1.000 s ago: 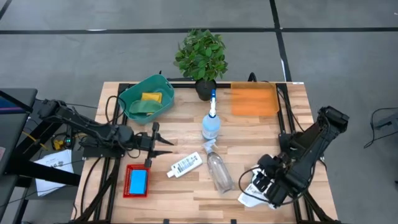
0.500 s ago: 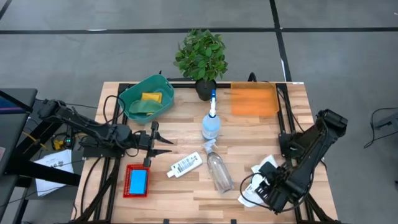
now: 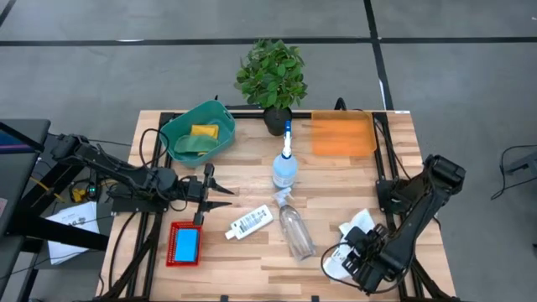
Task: Pick & Place Kitchen Items
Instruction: Put the white towel into the green bin
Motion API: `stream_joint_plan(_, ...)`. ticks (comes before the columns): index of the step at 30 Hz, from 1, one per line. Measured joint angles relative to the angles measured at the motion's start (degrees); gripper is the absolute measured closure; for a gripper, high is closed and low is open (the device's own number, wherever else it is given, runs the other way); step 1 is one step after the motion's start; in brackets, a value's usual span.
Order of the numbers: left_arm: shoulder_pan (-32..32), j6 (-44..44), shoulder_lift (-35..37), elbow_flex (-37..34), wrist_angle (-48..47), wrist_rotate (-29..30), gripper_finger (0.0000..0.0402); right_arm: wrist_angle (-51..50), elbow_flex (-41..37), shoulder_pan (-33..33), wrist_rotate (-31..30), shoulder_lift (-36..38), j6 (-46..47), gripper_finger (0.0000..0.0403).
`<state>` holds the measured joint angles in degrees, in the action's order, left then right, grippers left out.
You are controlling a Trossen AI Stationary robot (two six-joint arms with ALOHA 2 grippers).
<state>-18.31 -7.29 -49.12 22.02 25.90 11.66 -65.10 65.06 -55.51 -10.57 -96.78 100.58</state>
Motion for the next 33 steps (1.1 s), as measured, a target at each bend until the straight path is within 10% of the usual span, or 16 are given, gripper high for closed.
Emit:
stream_joint_plan(16,-0.02,0.28,0.0,0.0,-0.12,0.0,0.0271,1.03,-0.02,-0.81,-3.52,-3.86,-5.12,0.0166)
stream_joint_plan(27,-0.02,0.28,0.0,-0.02,-0.21,0.0,0.0271,0.09,-0.02,-1.73,-6.59,-3.85,-7.72,0.0376)
stream_joint_plan(33,-0.02,0.28,0.0,-0.02,-0.58,0.0,0.0271,-0.66,0.0,-4.16,-12.95,-3.66,-8.19,0.039)
